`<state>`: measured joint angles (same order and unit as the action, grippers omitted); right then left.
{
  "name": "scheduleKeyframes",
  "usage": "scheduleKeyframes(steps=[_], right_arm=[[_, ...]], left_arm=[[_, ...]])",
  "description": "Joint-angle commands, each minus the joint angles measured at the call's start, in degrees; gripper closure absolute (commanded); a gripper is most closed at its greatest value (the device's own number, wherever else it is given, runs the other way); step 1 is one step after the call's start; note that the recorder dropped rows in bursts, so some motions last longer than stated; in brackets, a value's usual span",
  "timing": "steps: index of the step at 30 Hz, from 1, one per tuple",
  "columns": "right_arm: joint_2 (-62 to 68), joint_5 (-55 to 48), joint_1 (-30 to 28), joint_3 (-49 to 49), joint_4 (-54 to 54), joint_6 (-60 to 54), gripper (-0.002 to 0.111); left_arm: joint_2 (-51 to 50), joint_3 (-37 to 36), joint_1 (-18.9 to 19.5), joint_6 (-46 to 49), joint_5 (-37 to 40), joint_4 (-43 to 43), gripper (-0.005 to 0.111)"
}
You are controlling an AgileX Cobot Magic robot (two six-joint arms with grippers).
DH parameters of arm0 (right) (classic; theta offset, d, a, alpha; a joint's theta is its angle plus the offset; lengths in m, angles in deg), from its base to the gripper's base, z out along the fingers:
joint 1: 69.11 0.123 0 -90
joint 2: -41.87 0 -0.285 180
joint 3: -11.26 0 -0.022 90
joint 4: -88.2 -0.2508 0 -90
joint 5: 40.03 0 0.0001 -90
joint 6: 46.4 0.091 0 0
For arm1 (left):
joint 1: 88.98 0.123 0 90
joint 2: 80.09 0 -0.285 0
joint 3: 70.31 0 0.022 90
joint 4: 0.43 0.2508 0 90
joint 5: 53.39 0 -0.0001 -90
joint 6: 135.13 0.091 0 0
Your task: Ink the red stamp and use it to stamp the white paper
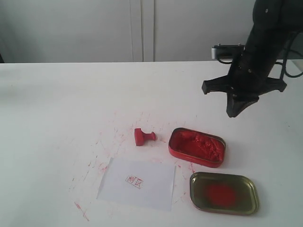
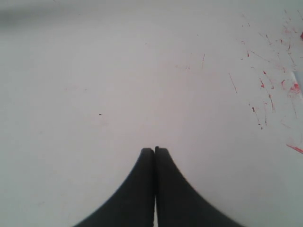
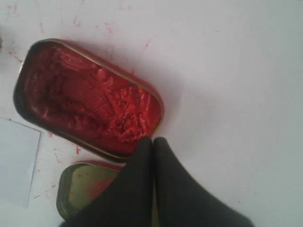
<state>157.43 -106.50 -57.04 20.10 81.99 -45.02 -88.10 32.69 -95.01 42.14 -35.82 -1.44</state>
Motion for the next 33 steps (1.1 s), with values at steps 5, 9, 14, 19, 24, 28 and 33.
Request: scheduleKeyframes(steps=[5,9,14,19,24,28,33], right_arm=[[-3.73,-0.11,-6.28,-3.18,0.92,1.09,0.108],[-5.44,-0.24,-8.32,-4.46,2.73,1.09,0.108],[-7.48,-0.24,-9.23,-5.65,4.87,1.09,0.108],[-9.73,-0.24,-9.23,-6.96,6.64,1.09,0.108],[-11.91,-1.59,-9.23,-8.35,7.28,1.09,0.108],[-15.31,-2.09,-9.23,-11.32,7.28,1.09,0.108],[-20.10,-1.87,-9.23,-15.43,7.52,1.09,0.108]], left_arm=[[0.23,-0.22,0.15,-0.01,-0.06,-0.47,0.107],[0.23,-0.22,0.15,-0.01,-0.06,-0.47,0.107],[0.23,-0.22,0.15,-0.01,-0.06,-0.47,0.107],[0.23,-0.22,0.15,-0.01,-0.06,-0.47,0.107],[0.23,-0.22,0.15,-0.01,-0.06,-0.47,0.107],[0.23,-0.22,0.15,-0.01,-0.06,-0.47,0.107],[0.23,-0.22,0.15,-0.01,-0.06,-0.47,0.107]])
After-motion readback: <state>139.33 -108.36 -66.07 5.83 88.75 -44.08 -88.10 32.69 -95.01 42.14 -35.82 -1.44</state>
